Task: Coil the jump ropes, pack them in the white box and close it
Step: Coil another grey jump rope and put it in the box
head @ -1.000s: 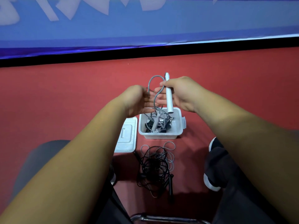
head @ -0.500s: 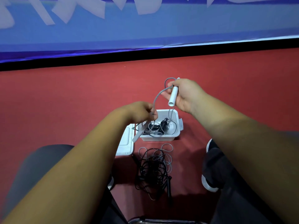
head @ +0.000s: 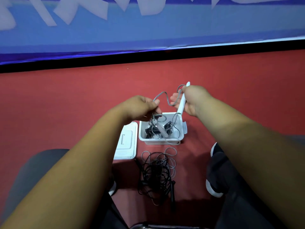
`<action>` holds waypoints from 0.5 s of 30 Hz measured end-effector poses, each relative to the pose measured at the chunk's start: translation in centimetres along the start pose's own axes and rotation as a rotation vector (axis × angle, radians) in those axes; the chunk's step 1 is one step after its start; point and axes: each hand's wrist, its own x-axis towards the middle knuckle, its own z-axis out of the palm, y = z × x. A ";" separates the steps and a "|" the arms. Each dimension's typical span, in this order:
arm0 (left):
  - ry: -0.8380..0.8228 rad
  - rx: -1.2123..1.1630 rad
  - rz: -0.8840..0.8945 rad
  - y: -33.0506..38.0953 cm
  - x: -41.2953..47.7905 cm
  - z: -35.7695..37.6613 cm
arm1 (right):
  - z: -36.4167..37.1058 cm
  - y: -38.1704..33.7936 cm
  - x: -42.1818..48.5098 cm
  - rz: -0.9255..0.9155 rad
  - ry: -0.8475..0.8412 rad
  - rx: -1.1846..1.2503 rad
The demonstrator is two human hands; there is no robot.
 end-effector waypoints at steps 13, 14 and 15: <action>0.280 -0.427 -0.044 1.3 0.3 -0.5 | 1.3 1.8 -1.6 0.131 -0.303 -0.456; 0.295 -0.443 -0.055 1.3 0.3 -0.6 | 1.4 1.8 -1.7 0.117 -0.304 -0.450; 0.306 -0.451 -0.061 1.3 0.3 -0.7 | 1.4 1.8 -1.8 0.086 -0.298 -0.447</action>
